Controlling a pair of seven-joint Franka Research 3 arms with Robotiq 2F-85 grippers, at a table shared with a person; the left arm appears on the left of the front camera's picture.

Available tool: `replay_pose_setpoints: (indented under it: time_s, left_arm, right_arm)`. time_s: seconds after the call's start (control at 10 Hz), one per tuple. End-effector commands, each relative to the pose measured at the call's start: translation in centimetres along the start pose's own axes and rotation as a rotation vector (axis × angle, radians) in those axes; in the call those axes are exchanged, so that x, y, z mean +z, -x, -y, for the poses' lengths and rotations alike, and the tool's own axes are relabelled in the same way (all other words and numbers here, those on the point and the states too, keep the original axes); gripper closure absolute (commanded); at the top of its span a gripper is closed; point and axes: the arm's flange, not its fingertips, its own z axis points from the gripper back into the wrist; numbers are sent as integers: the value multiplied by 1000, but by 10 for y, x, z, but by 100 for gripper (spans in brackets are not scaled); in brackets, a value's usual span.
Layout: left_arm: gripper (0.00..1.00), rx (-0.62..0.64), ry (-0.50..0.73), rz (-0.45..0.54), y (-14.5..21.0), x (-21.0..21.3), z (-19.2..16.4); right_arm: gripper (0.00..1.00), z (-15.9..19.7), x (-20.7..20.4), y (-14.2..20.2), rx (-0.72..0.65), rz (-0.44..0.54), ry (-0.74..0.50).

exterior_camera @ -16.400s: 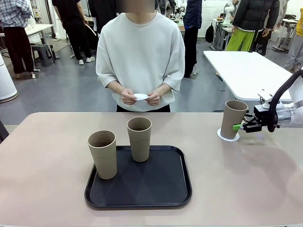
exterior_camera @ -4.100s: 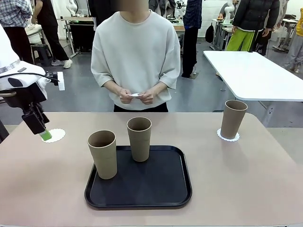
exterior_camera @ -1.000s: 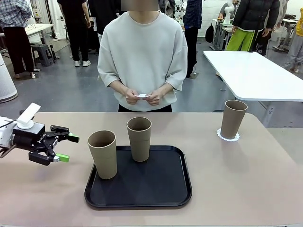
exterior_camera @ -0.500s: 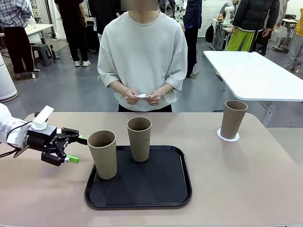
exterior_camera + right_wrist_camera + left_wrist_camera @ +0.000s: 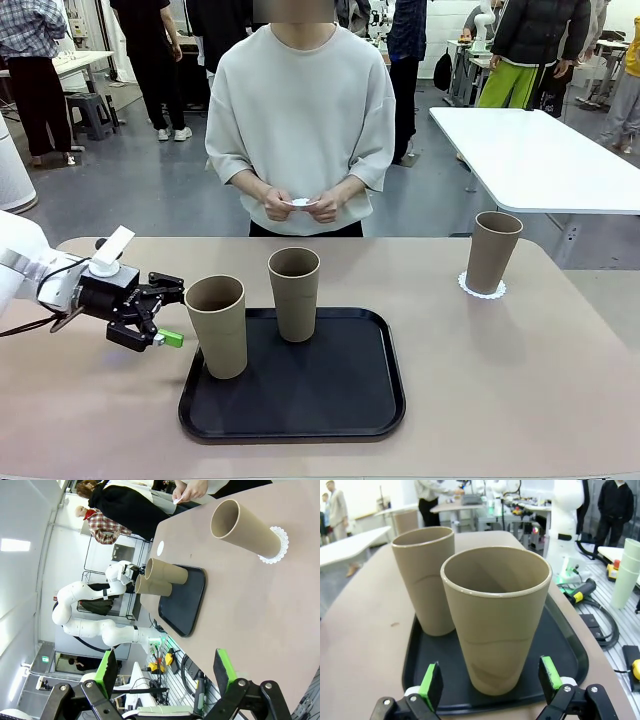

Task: Place coasters on the table and set cups on them.
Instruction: Take one Reusable plastic cup from the Flat Tray and place it on a coaster set by the human.

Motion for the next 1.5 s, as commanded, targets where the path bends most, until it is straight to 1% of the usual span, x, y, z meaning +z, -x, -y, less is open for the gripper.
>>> replay_pose_setpoints:
  time_s: [0.0, 0.5, 1.4]
  left_arm:
    - [0, -35, 0, 34, 5, -11, -4]
    - [0, -53, 54, 87, 8, -21, -8]
    - [0, -70, 102, 114, 8, -47, -11]
  right_arm:
    - [0, -1, 0, 0, -12, -1, -3]
    - [0, -1, 0, 0, -12, -1, -3]
    - [0, -1, 0, 0, -12, -1, -3]
